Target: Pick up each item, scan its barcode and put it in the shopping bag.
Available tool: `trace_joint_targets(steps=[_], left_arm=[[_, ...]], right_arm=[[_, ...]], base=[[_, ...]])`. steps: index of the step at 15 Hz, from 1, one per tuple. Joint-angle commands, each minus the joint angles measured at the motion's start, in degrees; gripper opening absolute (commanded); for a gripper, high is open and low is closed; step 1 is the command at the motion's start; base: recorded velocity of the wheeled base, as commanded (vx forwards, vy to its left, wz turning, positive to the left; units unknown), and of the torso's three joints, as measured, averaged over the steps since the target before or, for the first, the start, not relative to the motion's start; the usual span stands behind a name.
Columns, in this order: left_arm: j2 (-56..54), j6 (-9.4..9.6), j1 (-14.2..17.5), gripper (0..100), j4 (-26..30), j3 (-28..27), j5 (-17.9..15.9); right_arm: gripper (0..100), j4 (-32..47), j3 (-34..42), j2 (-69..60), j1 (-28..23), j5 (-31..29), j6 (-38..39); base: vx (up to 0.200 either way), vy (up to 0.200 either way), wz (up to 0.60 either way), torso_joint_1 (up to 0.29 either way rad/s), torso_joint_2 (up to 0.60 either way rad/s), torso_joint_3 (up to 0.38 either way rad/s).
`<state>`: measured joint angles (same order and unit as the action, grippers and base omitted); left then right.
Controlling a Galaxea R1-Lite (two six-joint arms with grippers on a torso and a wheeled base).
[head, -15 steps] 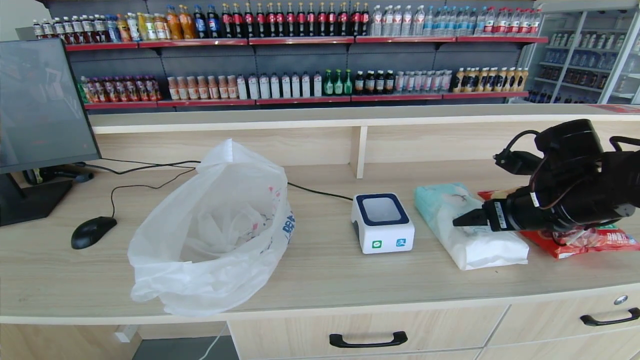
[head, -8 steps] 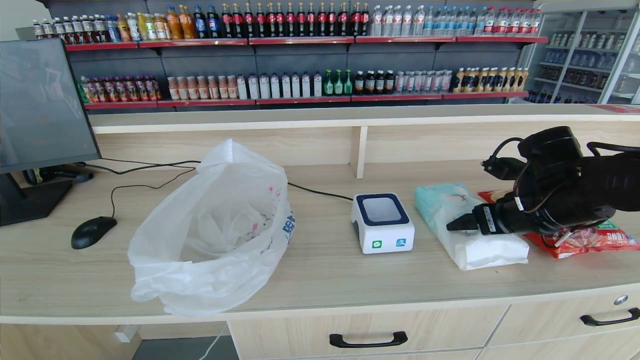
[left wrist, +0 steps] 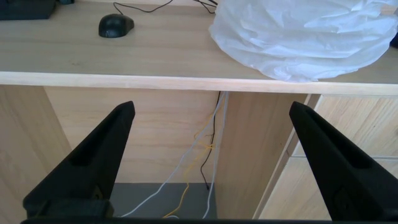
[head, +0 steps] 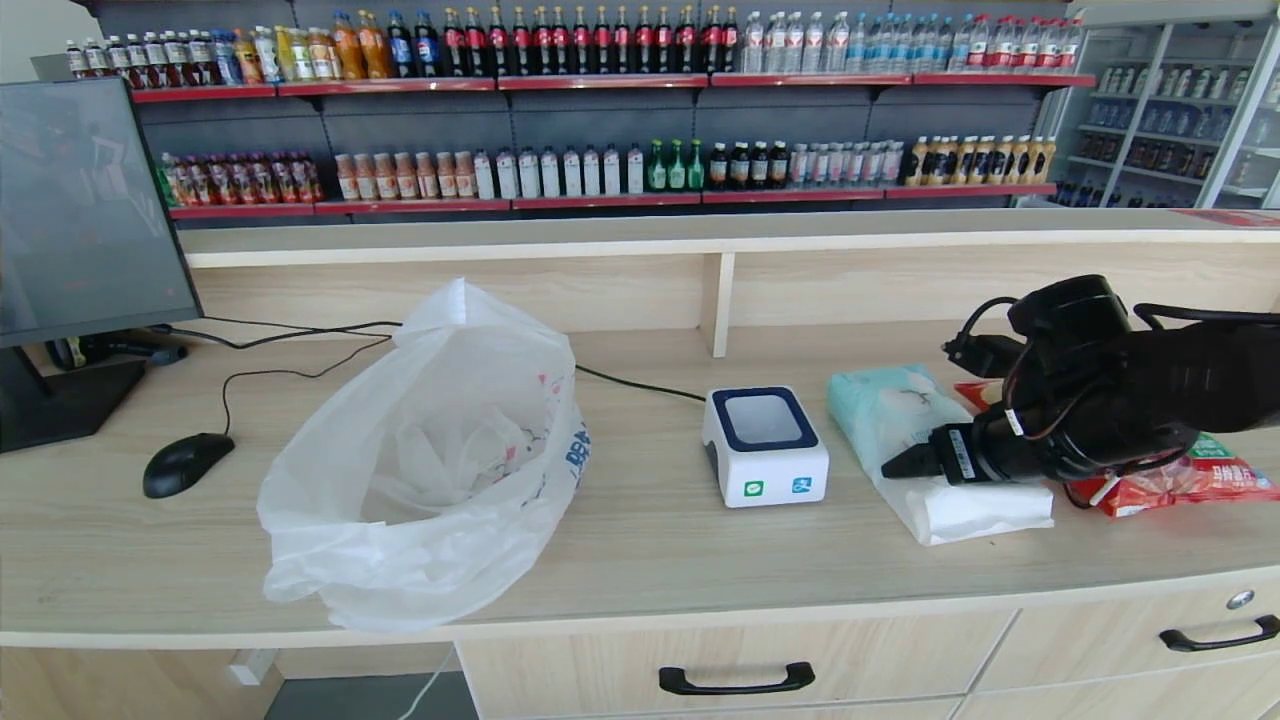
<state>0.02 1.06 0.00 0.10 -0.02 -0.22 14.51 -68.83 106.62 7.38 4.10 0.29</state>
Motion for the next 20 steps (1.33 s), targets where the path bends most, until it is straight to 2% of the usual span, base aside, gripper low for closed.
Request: trace_joint_targets(steps=[1,3,4,14,20], left_arm=[[0.0,-0.01,0.0,100,0.0,0.0,0.0],[0.0,-0.01,0.0,100,0.0,-0.1,0.0],[0.0,-0.01,0.0,100,0.0,0.0,0.0],[0.0,-0.01,0.0,100,0.0,0.0,0.0],[0.0,-0.01,0.0,100,0.0,-0.1,0.0]], right_arm=[[100,0.2,0.2,0.9,0.0,-0.1,0.1],[100,-0.3,1.0,0.9,-0.1,-0.1,0.1],[0,-0.8,1.0,1.0,-0.1,-0.1,0.2],[0,-0.9,2.8,-1.7,-0.1,-0.1,0.5],[0,-3.8,6.6,-11.8,1.5,0.1,3.8]], base=[[0.0,0.0,0.0,0.0,0.0,0.0],[0.0,0.0,0.0,0.0,0.0,0.0],[0.0,0.0,0.0,0.0,0.0,0.0],[0.0,0.0,0.0,0.0,0.0,0.0],[0.0,0.0,0.0,0.0,0.0,0.0]])
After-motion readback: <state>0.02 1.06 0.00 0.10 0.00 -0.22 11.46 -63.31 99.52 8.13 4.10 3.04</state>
